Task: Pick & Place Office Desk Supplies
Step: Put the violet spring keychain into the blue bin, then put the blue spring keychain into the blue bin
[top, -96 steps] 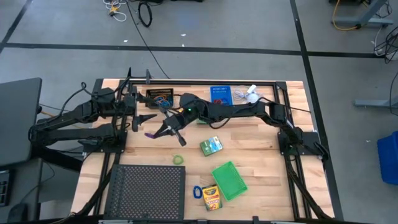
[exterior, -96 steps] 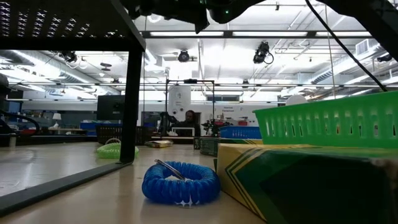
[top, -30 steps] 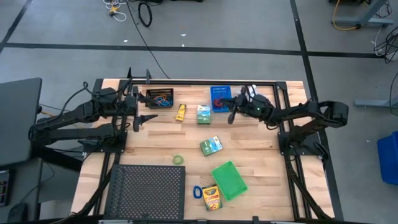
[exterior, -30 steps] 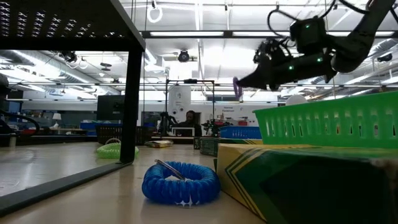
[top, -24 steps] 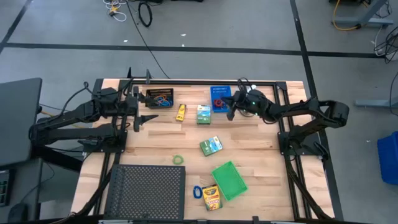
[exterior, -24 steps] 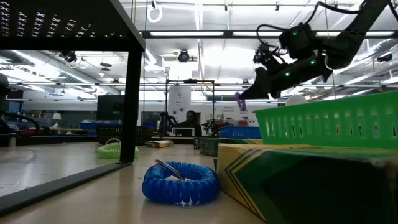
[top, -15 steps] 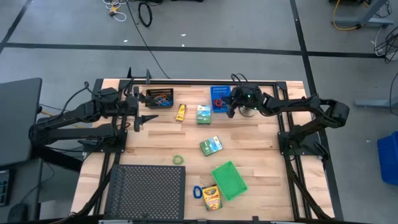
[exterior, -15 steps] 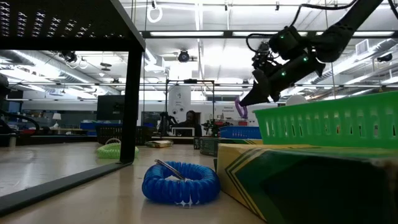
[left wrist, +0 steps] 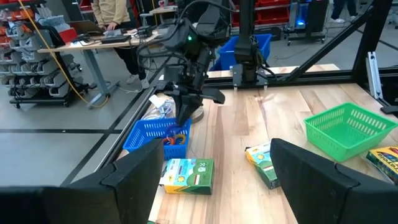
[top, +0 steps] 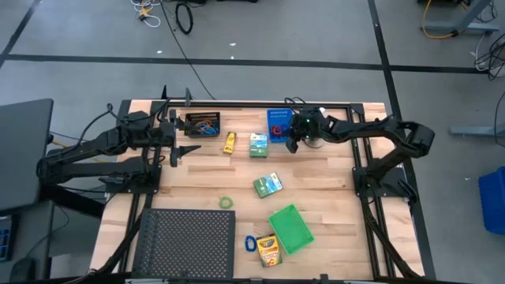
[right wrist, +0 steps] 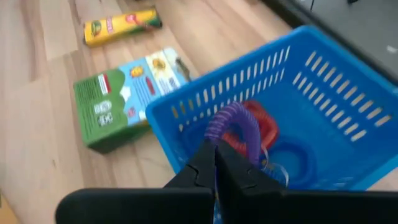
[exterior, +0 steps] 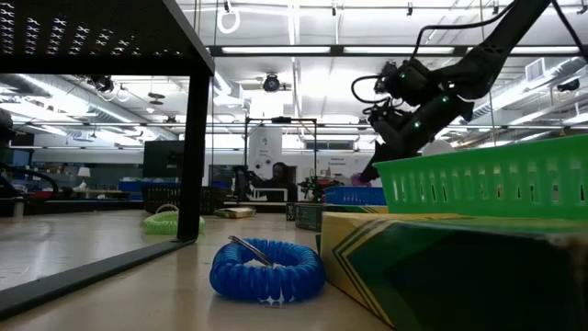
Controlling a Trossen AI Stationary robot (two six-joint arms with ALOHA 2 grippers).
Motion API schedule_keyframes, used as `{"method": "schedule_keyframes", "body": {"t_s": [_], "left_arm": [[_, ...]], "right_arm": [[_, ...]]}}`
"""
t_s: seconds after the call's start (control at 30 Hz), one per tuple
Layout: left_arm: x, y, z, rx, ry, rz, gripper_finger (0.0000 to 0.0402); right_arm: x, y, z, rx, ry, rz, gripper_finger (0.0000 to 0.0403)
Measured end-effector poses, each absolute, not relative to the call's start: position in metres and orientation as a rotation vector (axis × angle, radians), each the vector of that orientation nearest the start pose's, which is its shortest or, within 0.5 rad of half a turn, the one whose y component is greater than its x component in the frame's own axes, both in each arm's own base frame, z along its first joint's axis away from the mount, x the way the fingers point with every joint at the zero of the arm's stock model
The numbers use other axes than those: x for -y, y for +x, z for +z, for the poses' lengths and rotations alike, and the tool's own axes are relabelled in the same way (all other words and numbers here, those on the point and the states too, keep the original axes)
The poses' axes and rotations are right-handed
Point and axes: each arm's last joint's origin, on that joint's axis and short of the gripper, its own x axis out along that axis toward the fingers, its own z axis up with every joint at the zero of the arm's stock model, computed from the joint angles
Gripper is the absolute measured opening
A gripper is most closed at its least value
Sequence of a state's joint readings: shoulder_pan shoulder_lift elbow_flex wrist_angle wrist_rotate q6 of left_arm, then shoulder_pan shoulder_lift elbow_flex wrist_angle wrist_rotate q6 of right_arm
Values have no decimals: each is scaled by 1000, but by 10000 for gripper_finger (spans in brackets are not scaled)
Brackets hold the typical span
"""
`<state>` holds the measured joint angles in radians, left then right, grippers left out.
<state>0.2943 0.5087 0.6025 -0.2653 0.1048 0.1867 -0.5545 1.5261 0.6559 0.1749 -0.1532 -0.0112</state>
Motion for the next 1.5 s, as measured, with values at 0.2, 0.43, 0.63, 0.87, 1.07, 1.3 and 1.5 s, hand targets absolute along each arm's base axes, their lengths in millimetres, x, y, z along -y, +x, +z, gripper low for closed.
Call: {"method": "schedule_keyframes", "body": {"t_s": [0.2,0.43,0.63,0.87,1.07,1.3,1.5], "left_arm": [[-33,118,298,-186,152,174,303],[-33,118,298,-186,150,174,303],[-33,118,298,-186,154,174,303],[-33,118,298,-186,155,174,303],[-33,118,298,-187,155,173,303],[-33,119,298,-193,150,173,303],[-33,119,298,-191,148,173,303]], "right_arm": [[149,243,146,-722,264,-380,0],[151,244,147,-704,234,-378,40],[152,244,148,-694,227,-378,124],[153,246,151,-661,211,-379,197],[149,253,161,-580,136,-355,205],[105,271,182,-497,-14,-170,205],[61,286,184,-535,-9,-21,205]]}}
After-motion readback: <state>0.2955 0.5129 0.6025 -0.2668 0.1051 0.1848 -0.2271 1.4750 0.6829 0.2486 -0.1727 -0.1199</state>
